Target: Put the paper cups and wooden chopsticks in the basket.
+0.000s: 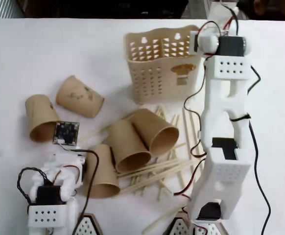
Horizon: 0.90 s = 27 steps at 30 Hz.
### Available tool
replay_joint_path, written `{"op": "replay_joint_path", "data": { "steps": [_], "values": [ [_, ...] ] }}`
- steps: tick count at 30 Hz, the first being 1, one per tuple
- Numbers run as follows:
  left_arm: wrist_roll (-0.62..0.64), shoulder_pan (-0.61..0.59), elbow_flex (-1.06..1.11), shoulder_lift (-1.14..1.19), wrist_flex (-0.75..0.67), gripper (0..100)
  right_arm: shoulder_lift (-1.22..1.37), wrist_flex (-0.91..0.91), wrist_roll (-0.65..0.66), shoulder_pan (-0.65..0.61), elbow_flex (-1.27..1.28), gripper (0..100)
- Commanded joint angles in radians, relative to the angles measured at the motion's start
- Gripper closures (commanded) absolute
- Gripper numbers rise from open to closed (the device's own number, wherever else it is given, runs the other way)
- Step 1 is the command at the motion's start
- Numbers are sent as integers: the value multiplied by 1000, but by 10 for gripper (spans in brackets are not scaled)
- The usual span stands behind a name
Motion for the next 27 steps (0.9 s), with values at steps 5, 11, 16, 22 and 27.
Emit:
{"op": "replay_joint_path", "data": {
  "steps": [5,11,16,22,27],
  "values": [
    [0,7,-8,-5,-2,939,-16,-45,6,124,-48,981],
    [0,7,-8,-5,-2,939,-1,-73,5,182,-46,981],
    [0,7,-8,-5,-2,939,85,-131,5,209,-49,981],
    [0,7,-8,-5,-2,939,142,-131,5,265,-87,981],
    [0,7,-8,-5,-2,939,134,-128,8,315,-127,981]
  ]
}}
